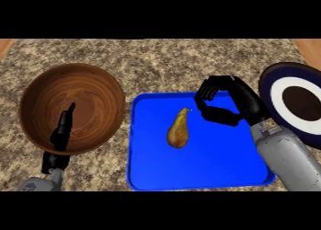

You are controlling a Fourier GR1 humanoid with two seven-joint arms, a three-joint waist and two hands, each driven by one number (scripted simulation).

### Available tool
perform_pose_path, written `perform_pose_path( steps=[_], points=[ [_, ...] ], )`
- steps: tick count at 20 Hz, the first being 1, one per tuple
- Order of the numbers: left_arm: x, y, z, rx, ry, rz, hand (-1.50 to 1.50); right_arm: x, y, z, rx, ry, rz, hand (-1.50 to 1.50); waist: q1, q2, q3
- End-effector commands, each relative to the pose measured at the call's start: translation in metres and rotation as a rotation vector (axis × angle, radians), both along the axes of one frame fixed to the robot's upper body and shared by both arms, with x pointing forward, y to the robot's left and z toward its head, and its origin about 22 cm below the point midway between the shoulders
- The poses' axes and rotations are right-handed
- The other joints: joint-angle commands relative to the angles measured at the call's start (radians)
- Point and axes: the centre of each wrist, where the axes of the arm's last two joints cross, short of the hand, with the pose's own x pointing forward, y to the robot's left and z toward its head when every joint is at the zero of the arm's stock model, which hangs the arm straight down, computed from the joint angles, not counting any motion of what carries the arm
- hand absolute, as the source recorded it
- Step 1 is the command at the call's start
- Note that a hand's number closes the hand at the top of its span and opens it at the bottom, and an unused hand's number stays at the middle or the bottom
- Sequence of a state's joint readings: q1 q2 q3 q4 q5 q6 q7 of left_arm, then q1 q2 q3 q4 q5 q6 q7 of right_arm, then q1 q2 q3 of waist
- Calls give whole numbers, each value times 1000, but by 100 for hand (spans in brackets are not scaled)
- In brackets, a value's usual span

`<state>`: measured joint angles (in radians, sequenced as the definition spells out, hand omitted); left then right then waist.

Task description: Pick the pear from the tray and place it in the plate

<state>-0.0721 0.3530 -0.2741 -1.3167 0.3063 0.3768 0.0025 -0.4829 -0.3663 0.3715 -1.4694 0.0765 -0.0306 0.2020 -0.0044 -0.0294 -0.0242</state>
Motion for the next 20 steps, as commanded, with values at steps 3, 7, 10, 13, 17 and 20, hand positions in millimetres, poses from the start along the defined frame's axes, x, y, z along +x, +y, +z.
perform_pose_path(
  steps=[3,7,10,13,17,20],
  points=[
    [-2,-6,4,42,39,-9,0,-29,8,-38,-62,-274,-251,150,-18,22,27],
    [5,-18,10,15,42,-41,0,-55,41,-72,346,-197,-182,-150,0,33,29],
    [1,-7,19,30,42,-28,0,-47,26,-74,152,-165,42,-150,11,29,25],
    [1,-1,18,58,35,-36,0,-49,23,-79,-124,-161,41,-150,12,27,23],
    [9,-27,21,30,60,-29,0,-30,25,-33,-369,-215,8,-150,1,22,22],
    [2,-21,24,51,45,-36,0,-29,41,-19,-519,-165,11,-150,9,21,23]
  ],
)
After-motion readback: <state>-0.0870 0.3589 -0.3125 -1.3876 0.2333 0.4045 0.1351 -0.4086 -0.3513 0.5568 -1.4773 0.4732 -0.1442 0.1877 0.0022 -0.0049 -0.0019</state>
